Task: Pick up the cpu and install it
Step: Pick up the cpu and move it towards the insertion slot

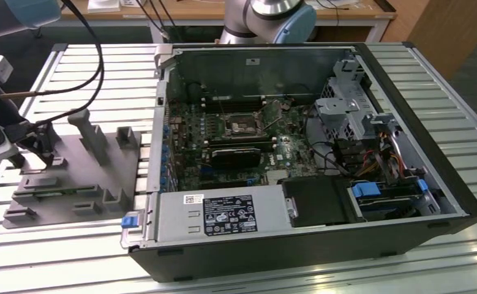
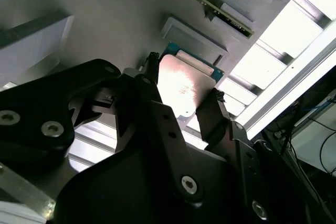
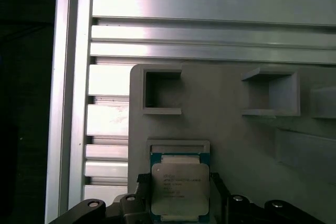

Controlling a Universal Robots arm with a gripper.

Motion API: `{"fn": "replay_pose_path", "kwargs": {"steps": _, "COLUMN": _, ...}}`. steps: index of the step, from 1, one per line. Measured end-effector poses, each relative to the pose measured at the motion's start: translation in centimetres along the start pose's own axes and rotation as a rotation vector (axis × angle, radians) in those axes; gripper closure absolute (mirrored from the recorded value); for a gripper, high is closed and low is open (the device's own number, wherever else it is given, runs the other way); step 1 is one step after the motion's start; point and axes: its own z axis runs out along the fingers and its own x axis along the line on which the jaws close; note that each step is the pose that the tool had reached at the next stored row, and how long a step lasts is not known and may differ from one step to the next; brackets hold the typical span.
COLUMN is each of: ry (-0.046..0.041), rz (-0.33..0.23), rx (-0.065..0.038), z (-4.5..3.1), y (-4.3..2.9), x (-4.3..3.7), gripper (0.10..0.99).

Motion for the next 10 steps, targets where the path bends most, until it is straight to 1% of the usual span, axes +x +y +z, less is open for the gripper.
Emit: {"fn": "replay_pose_path", "kwargs": {"steps": 10, "ry": -0.0002, "rz": 0.000, "rx": 0.000, "z": -0.38, "y": 0.02, "x": 0.00, "gripper": 0.549}}
